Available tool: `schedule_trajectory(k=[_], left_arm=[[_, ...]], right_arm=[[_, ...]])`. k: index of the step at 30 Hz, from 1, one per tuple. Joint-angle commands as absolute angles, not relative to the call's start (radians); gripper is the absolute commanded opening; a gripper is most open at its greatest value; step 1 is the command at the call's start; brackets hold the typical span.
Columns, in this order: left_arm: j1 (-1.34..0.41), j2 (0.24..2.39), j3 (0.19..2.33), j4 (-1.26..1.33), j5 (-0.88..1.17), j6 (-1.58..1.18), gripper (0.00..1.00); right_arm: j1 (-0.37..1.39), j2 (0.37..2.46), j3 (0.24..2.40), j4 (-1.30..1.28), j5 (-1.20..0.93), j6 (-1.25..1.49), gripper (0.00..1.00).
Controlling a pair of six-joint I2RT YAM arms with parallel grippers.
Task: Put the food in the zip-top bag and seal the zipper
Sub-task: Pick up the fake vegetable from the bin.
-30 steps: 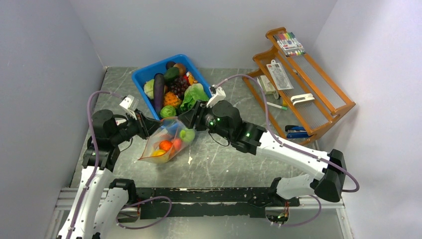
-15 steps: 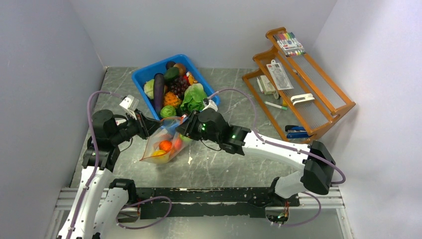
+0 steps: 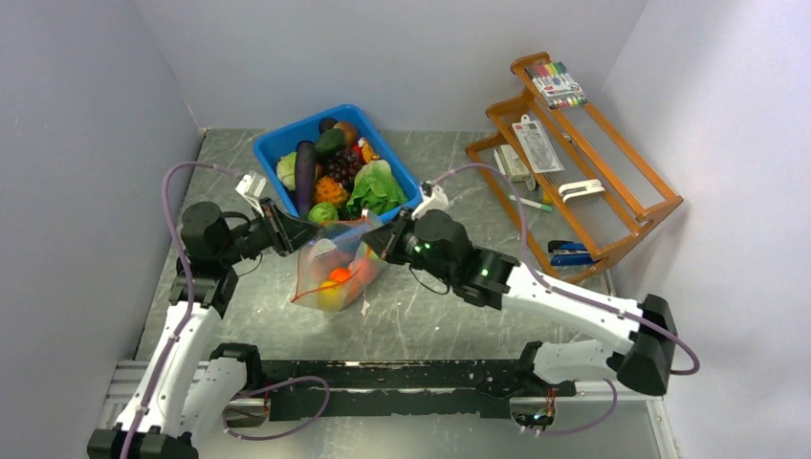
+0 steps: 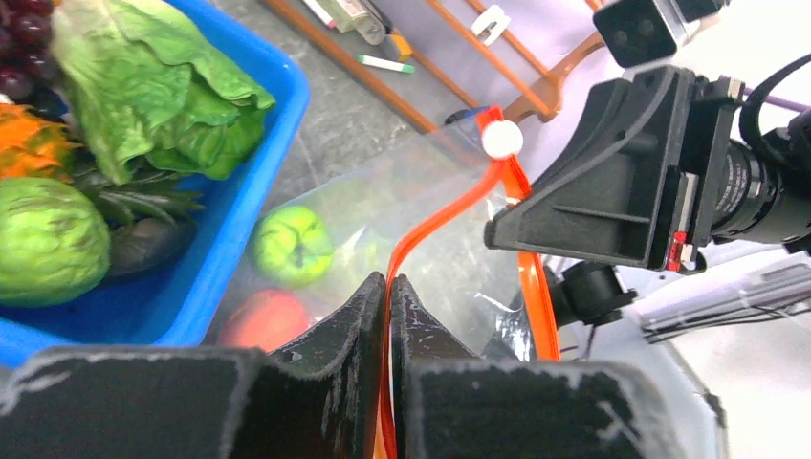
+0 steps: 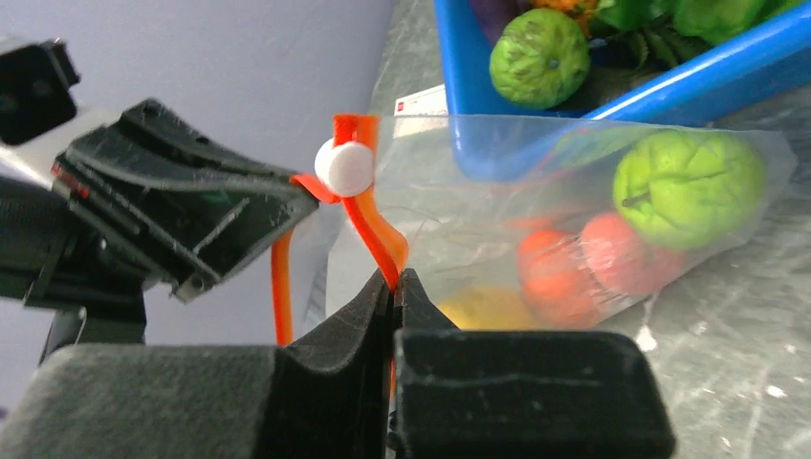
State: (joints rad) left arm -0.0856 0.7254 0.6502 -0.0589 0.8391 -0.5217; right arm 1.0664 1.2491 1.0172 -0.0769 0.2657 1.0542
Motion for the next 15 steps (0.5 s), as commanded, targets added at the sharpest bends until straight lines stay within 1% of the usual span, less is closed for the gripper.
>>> schedule_trajectory(k=[1, 2, 3, 7, 9, 12, 15], left_arm=[[-0.080, 0.791, 0.627, 0.197, 0.960, -0.675, 0.07], [-0.085, 0.803, 0.615, 0.257, 0.973, -0.707, 0.07], [-0.091, 0.815, 0.601, 0.318, 0.984, -0.745, 0.10], [-0.121, 0.873, 0.540, 0.555, 1.013, -0.858, 0.29], [-0.129, 0.912, 0.533, 0.604, 1.023, -0.875, 0.38], [-0.131, 0.973, 0.571, 0.568, 1.051, -0.822, 0.48], [-0.131, 0.997, 0.677, 0.301, 0.978, -0.615, 0.53]], right_arm=[[1.068, 1.140, 0.919, -0.081, 0.342, 0.999, 0.00], [1.068, 1.117, 0.896, -0.077, 0.343, 1.005, 0.00], [1.067, 1.098, 0.878, -0.078, 0.349, 1.011, 0.00], [1.068, 1.043, 0.841, -0.113, 0.410, 1.029, 0.00], [1.068, 1.024, 0.823, -0.117, 0.451, 1.026, 0.00], [1.067, 1.003, 0.815, -0.139, 0.508, 1.024, 0.00], [1.068, 0.978, 0.811, -0.161, 0.546, 1.036, 0.00]])
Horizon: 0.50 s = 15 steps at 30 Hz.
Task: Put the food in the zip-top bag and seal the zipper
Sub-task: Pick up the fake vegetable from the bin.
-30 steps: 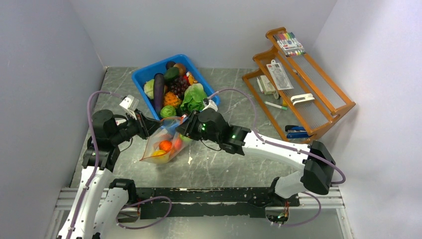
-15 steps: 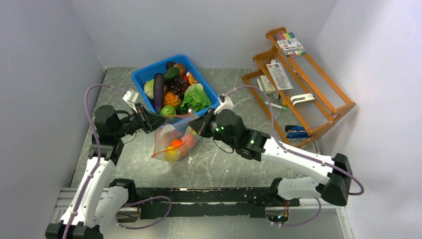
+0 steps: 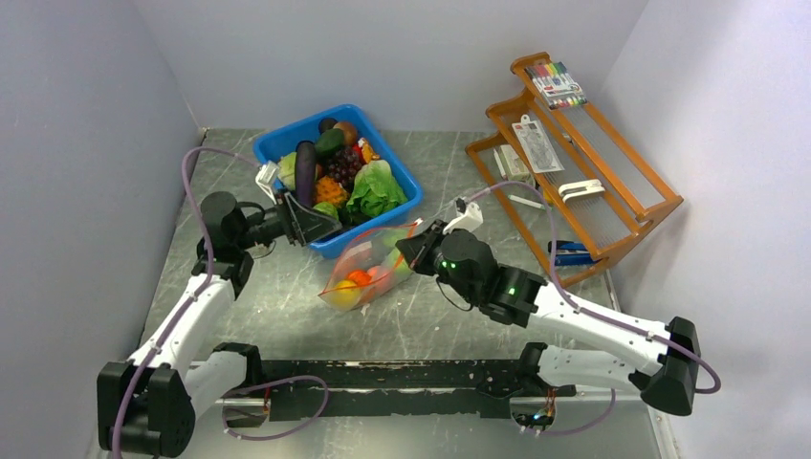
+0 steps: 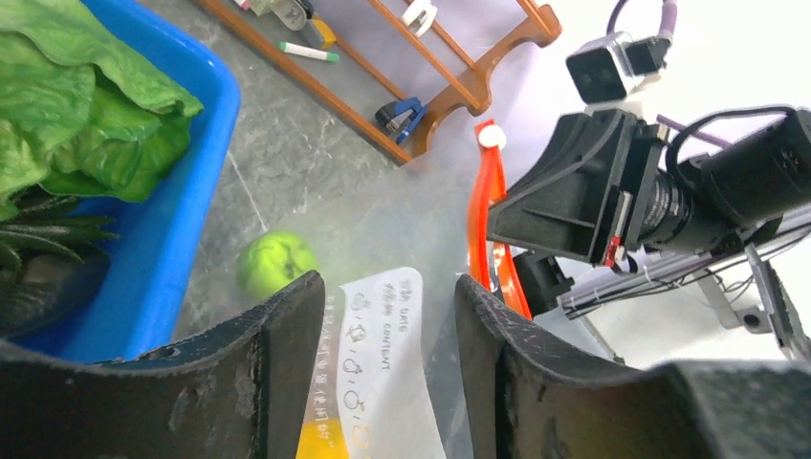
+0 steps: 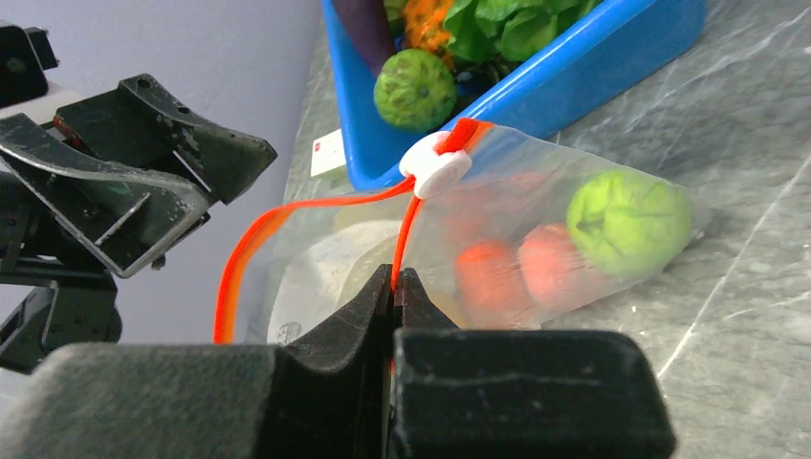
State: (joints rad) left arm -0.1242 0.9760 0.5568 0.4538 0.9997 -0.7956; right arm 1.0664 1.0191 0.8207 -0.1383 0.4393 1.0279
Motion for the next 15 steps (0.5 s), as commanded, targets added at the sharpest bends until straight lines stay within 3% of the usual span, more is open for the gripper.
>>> schedule_trajectory(k=[1, 4, 9, 13, 15], left_arm=[[-0.132, 1.002, 0.715, 0.210, 0.924, -0.542, 0.54], [-0.132, 1.027, 0.847, -0.027, 0.667, -0.339, 0.58], [-0.130, 1.152, 1.058, -0.297, 0.231, -0.229, 0.64], [-0.129, 1.252, 1.133, -0.300, 0.143, -0.209, 0.73], [-0.129, 1.303, 1.174, -0.295, 0.137, -0.207, 0.86]], right_arm=[[1.067, 0.969, 0.803, -0.158, 0.551, 1.037, 0.00], [1.068, 0.950, 0.784, -0.126, 0.546, 1.036, 0.00], [1.067, 0.944, 0.760, -0.094, 0.523, 1.043, 0.00], [1.067, 0.940, 0.758, -0.093, 0.513, 1.029, 0.00], [1.067, 0.932, 0.758, -0.095, 0.513, 1.020, 0.00]])
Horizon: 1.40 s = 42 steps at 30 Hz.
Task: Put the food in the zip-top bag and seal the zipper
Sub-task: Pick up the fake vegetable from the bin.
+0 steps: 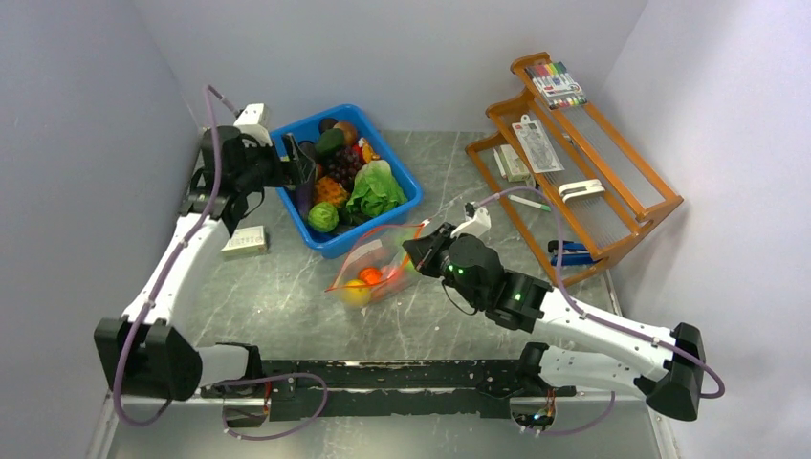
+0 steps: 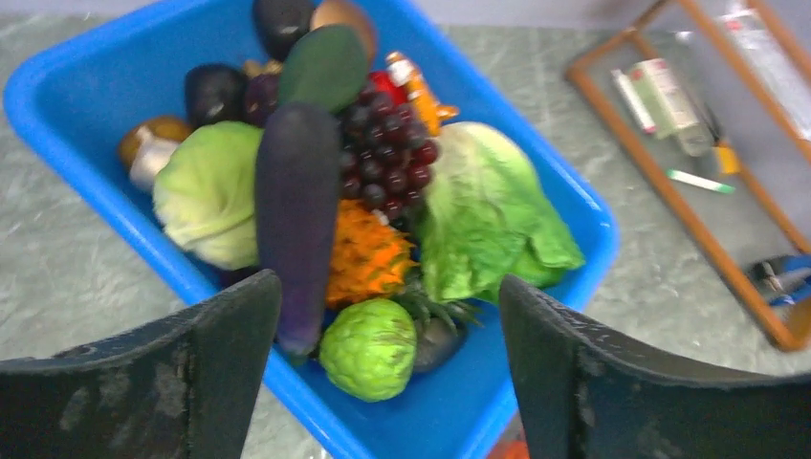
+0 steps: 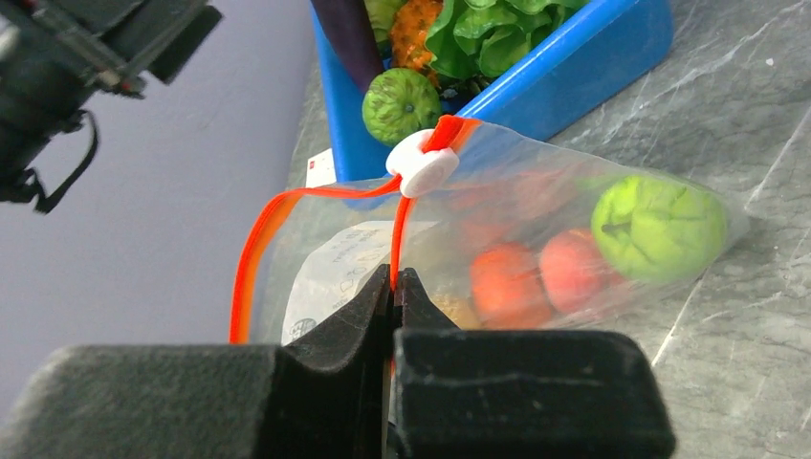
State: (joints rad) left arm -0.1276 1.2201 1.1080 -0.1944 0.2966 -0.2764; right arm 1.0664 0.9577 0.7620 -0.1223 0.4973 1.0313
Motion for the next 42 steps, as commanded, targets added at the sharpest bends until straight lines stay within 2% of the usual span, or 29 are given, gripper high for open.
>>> schedule_trajectory(k=[1, 8, 14, 18, 23, 34, 36, 39, 42], left_arm=[[-0.129, 1.330, 1.194, -0.291, 0.126, -0.207, 0.88], [-0.123, 1.515, 1.356, -0.250, 0.099, -0.195, 0.82], [-0.117, 1.682, 1.484, -0.235, 0.188, -0.195, 0.74], [-0.117, 1.752, 1.556, -0.282, 0.172, -0.182, 0.74], [-0.117, 1.720, 1.489, -0.201, 0.164, -0.185, 0.78], [-0.119, 1.762, 1.479, -0.224, 0.189, -0.195, 0.67], [-0.120, 1.759, 1.475, -0.221, 0.195, -0.192, 0.61], [-0.121, 1.745, 1.470, -0.211, 0.201, -0.192, 0.44], [-0.123, 1.736, 1.471, -0.215, 0.209, -0.194, 0.34]], right_arm=[[1.066, 0.926, 0.758, -0.095, 0.515, 1.016, 0.00], [1.066, 0.902, 0.749, -0.101, 0.534, 1.012, 0.00], [1.066, 0.907, 0.767, -0.115, 0.531, 0.999, 0.00], [1.067, 0.909, 0.796, -0.162, 0.562, 0.986, 0.00], [1.067, 0.902, 0.785, -0.158, 0.568, 1.004, 0.00], [1.067, 0.926, 0.800, -0.157, 0.567, 0.999, 0.00], [1.067, 0.928, 0.796, -0.151, 0.565, 1.000, 0.00], [1.066, 0.935, 0.797, -0.152, 0.560, 1.001, 0.00], [1.066, 0.935, 0.795, -0.156, 0.558, 1.006, 0.00]])
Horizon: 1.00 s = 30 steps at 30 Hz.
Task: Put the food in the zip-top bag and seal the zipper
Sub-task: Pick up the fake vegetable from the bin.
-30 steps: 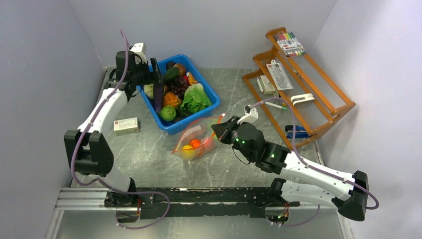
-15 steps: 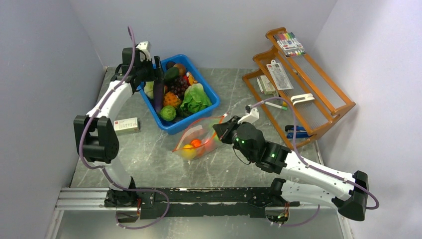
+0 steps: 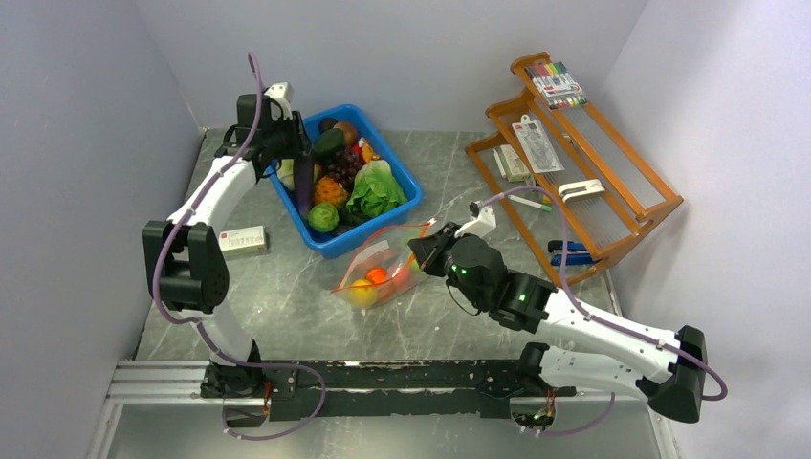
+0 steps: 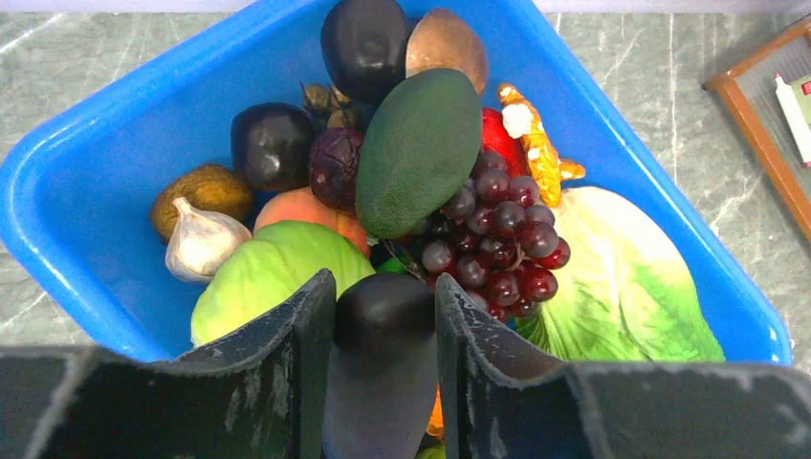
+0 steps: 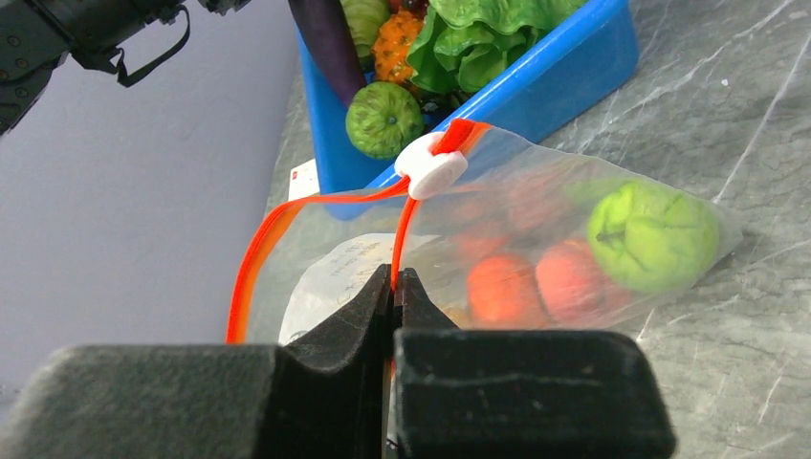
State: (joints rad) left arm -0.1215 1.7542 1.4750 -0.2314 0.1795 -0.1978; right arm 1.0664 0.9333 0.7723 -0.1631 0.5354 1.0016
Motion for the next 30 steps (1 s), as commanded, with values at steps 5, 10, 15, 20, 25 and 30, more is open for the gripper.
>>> schedule_trajectory(k=[5, 10, 15, 20, 25, 30], left_arm=[[-0.129, 1.718, 1.487, -0.241, 0.199, -0.195, 0.24], [-0.133, 1.678, 1.496, -0.267, 0.174, -0.189, 0.25], [-0.133, 1.662, 1.461, -0.266, 0.154, -0.184, 0.53], [-0.133, 1.707, 1.458, -0.270, 0.174, -0.188, 0.58], [-0.133, 1.758, 1.491, -0.302, 0.159, -0.181, 0.65], [-0.133, 1.771, 1.509, -0.293, 0.210, -0.171, 0.42]], right_arm=[[1.066, 0.925, 0.791, -0.158, 0.561, 1.009, 0.00], [1.066, 0.926, 0.793, -0.161, 0.561, 1.007, 0.00], [1.066, 0.921, 0.788, -0.154, 0.557, 1.006, 0.00], [1.067, 0.919, 0.785, -0.150, 0.555, 1.004, 0.00], [1.066, 0.911, 0.794, -0.158, 0.560, 0.998, 0.00], [1.066, 0.900, 0.787, -0.155, 0.569, 0.998, 0.00]])
